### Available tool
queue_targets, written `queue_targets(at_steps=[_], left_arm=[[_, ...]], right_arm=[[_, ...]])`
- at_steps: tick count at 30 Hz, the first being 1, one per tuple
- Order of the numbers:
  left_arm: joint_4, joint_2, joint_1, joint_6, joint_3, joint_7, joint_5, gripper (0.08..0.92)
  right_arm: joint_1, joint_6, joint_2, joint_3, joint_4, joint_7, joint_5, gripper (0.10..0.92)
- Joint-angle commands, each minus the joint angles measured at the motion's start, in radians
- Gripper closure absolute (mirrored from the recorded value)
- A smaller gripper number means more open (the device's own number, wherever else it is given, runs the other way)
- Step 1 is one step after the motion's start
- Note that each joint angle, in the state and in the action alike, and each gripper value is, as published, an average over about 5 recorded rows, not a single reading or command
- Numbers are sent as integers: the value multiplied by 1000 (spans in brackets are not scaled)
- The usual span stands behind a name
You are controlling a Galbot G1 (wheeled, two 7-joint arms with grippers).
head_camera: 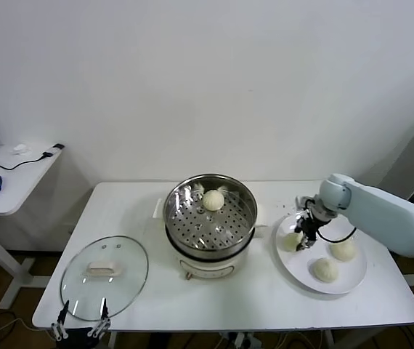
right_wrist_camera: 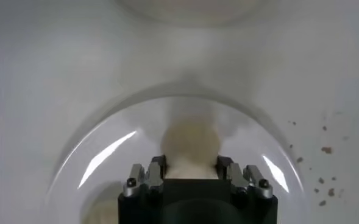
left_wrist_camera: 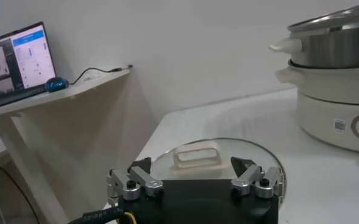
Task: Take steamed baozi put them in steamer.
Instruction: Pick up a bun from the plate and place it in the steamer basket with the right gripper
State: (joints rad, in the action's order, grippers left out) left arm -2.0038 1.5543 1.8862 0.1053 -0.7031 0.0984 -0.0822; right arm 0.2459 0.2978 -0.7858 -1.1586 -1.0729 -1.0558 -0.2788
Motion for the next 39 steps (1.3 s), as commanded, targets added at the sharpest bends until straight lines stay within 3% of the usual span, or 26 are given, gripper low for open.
queue_targets(at_steps=[1,9,15,26,39], left_arm=[[-3,-2,2,1,2,0,2,177],[-5,-3,-1,1,17,0,3,177],[-15,-8,-4,2,21,-1,11,177],[-13,-20,-11,8,20,1,24,177],[-3,-36,1,24,9,10,47,177]], right_arm=[[278,-1,30,-188,-33,-5,-186,474],[663,22,-160,-461,-34,-6,-568,474],[676,74,-373,-452,-21,44,-682,474],[530,193,-649,-422,6,184,-721,474],[350,231,-707,-448,27,250,-678,474]])
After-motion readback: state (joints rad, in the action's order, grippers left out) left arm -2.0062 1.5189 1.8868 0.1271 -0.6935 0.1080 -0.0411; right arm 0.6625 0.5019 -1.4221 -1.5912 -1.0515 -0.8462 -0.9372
